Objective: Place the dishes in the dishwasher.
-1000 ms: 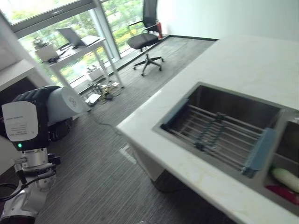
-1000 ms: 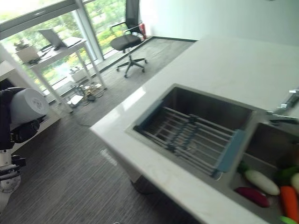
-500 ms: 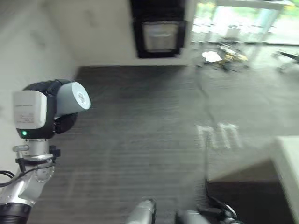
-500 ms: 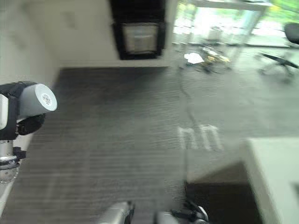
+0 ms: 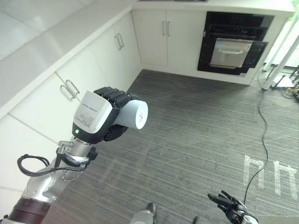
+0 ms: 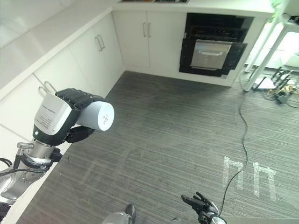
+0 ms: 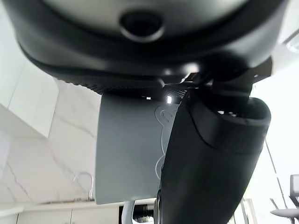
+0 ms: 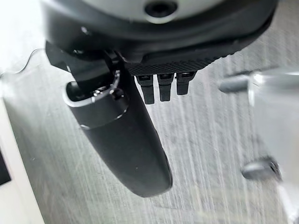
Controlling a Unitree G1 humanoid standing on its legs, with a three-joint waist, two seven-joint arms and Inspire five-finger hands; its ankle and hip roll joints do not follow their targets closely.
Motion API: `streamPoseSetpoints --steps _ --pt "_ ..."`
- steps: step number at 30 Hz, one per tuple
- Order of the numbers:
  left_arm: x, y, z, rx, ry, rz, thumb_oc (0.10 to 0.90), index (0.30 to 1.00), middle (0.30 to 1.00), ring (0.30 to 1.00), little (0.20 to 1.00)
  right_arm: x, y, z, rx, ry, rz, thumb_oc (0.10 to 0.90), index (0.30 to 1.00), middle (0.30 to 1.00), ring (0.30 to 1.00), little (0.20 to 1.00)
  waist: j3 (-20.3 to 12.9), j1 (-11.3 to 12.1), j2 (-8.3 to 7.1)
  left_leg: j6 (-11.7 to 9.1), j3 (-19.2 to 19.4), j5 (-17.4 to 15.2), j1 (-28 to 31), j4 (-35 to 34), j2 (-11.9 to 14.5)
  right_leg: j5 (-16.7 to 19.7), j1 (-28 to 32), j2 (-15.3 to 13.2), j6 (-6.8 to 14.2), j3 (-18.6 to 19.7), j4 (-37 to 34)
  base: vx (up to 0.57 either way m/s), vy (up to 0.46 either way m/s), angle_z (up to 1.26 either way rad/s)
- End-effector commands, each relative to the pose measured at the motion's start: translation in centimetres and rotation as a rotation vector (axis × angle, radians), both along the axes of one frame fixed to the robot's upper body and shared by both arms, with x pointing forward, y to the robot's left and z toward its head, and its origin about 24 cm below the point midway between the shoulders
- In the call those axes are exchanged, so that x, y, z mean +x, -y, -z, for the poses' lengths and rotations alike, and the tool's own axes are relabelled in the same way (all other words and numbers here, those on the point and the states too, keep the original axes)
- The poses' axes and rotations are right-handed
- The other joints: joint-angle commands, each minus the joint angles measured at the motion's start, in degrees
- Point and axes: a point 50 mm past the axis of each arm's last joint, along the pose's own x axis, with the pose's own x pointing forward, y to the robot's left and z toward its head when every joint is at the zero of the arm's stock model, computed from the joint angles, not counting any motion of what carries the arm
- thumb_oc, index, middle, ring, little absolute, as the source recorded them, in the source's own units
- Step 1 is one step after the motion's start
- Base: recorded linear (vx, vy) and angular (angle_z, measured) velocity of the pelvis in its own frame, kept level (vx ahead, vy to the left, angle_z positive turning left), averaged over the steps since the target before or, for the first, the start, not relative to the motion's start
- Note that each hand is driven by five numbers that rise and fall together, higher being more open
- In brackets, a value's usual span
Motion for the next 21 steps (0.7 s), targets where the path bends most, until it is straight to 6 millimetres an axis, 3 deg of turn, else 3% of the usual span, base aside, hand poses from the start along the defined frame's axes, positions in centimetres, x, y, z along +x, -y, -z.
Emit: streamPoseSetpoints --steps 1,9,21 --pt "0.3 0.1 -5.5 -0.051 0.226 0.041 0.4 0.3 0.3 0.3 0.3 -2.8 -0.1 0.6 0.046 -0.022 -0.01 0.8 0.9 0.9 0.9 0.9 -4.79 -2.52 1.38 -1.32 -1.89 -10.61 -2.13 6.55 0.5 -7.41 -1.4 2.86 2.16 -3.4 4.9 0.02 -0.01 -0.16" --pt "0.7 1.7 -6.9 -0.027 0.2 0.125 0.4 0.3 0.3 0.3 0.3 -3.9 -0.5 0.8 0.091 -0.025 -0.033 0.8 0.9 0.9 0.9 0.9 -5.88 -5.18 0.16 -0.67 0.63 -12.12 -0.53 6.55 1.08 -6.34 -3.2 2.99 3.67 0.03 4.9 -0.01 -0.017 -0.21" --pt "1.3 2.1 -7.7 -0.04 0.171 0.144 0.4 0.3 0.3 0.3 0.3 -5.1 -1.2 1.1 0.144 -0.032 -0.087 0.8 0.9 0.9 0.9 0.9 -6.43 -7.32 -0.27 -0.41 2.44 -13.12 0.72 6.55 1.54 -5.61 -4.05 3.67 4.26 3.24 4.9 0.03 -0.009 -0.1"
